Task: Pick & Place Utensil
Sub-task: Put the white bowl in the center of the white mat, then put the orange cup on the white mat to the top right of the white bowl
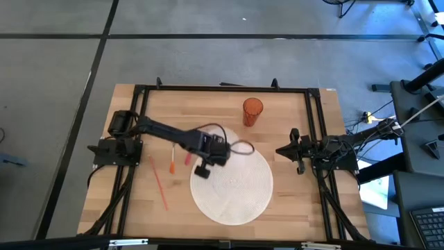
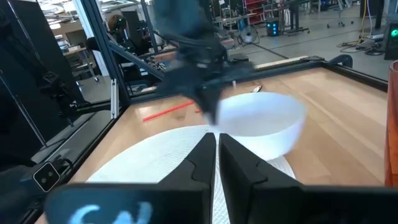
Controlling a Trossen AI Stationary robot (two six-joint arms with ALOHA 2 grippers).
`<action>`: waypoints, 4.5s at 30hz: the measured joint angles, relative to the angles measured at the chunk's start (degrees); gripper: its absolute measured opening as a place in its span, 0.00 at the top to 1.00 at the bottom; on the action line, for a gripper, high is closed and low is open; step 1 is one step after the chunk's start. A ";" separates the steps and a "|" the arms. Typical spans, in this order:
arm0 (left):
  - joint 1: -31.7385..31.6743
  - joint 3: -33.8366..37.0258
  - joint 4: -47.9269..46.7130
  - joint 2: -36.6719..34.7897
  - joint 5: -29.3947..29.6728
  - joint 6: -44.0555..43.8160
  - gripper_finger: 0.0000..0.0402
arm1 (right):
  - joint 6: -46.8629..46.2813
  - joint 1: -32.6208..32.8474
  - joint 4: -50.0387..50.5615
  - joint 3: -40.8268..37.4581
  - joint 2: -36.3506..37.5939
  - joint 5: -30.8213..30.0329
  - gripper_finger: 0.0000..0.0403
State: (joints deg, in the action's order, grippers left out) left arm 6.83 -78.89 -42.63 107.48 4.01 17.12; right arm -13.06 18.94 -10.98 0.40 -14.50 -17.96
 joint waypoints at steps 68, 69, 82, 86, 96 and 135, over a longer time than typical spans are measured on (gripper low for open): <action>13.12 -26.81 -18.59 0.12 -1.55 -7.77 0.74 | 1.26 -0.01 -0.47 0.00 0.00 1.51 0.95; 12.56 -24.87 -16.62 -3.66 -0.69 -6.54 0.76 | 1.25 -0.02 -0.46 0.00 0.00 2.35 0.95; -5.49 44.35 53.83 -60.07 5.19 -8.46 0.99 | 2.46 0.00 -0.65 0.00 0.00 4.09 0.95; -8.42 57.15 62.04 -69.68 4.61 -6.66 1.00 | 2.85 -0.01 -0.70 0.00 0.00 4.10 0.95; -8.48 68.65 58.74 -89.93 2.03 -7.15 1.00 | 2.95 0.00 -1.46 -0.02 0.00 4.07 0.95; -13.45 75.10 59.47 -95.30 2.60 -3.82 0.99 | -6.38 -22.61 36.07 39.36 -22.48 -5.24 0.99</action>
State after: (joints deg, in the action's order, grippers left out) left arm -6.61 -3.79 16.84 12.19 6.61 13.30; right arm -19.44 -3.67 25.09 39.76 -36.98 -23.20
